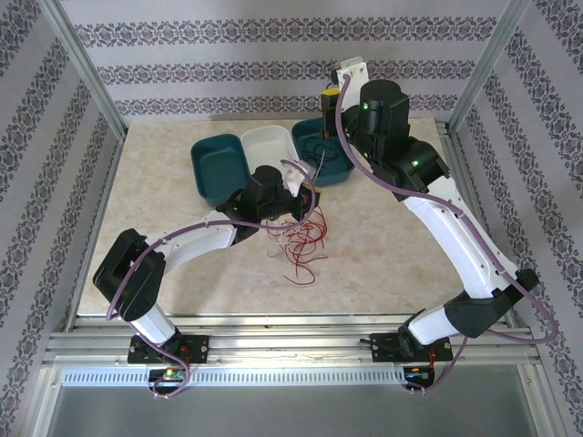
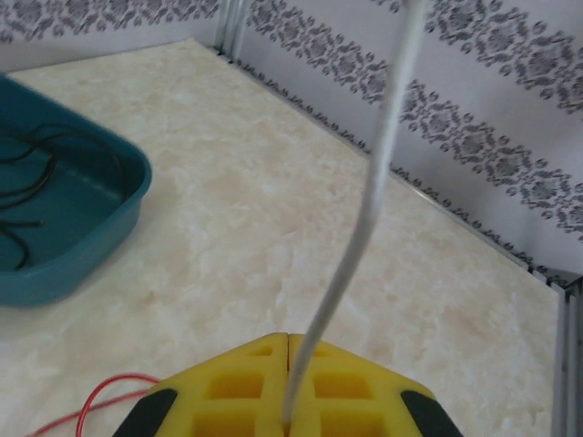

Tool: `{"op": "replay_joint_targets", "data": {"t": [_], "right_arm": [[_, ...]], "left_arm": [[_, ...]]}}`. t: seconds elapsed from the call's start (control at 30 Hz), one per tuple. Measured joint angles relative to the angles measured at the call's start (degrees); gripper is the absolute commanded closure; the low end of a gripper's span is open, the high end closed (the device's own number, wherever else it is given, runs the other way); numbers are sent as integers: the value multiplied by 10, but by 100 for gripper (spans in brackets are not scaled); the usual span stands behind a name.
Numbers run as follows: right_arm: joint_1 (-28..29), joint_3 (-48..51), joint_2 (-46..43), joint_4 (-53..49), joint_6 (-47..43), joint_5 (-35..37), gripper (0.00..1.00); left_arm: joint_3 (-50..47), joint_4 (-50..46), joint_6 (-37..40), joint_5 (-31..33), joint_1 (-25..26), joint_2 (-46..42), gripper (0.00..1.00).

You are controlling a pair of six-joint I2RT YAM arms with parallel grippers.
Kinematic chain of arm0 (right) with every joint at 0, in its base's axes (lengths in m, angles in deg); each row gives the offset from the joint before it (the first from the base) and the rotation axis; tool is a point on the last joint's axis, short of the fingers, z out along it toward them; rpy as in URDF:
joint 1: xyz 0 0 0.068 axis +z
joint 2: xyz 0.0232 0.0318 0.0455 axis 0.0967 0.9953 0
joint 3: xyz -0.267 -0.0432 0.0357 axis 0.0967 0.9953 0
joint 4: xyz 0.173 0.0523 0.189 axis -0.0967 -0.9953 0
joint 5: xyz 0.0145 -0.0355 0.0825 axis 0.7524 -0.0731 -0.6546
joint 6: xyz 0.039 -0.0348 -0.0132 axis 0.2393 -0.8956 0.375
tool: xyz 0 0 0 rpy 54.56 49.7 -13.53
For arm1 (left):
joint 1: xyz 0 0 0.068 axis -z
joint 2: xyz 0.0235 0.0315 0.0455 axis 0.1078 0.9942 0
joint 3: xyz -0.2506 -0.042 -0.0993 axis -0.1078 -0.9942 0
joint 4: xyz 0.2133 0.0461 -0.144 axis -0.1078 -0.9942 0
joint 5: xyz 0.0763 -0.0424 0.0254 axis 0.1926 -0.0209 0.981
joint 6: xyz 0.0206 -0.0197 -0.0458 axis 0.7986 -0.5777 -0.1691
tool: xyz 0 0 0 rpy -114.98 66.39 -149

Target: Untangle the cables

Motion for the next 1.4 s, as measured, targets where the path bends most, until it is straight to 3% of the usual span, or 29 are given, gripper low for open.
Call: {"op": "replay_joint_targets", "data": {"t": [0.17, 0.23, 0.37, 0.53, 0.8, 0.97, 1.23, 1.4], "right_arm": [[-21, -40, 34, 6, -14, 13, 100], [-36, -64, 54, 9, -15, 16, 100], [-61, -101, 100, 13, -8, 14, 100], [-88, -107, 162, 20, 36, -21, 100], [-128, -108, 270, 35, 140, -84, 100], [-136, -113, 320, 48, 207, -113, 100], [-138, -113, 343, 71, 273, -172, 100], [-147, -104, 359, 85, 306, -202, 100]], "left_arm": [[-89, 2, -19, 13, 0, -23, 100], [-120, 2, -28, 15, 0, -28, 95], [-161, 1, -46, 17, 0, -36, 53], [-165, 2, -58, 20, 0, -53, 33], [-170, 1, -67, 41, 0, -117, 21], [-202, -14, -73, 89, 0, -175, 16], [-217, -46, -83, 166, 0, -212, 0], [-224, -54, -89, 186, 0, -212, 1]]}}
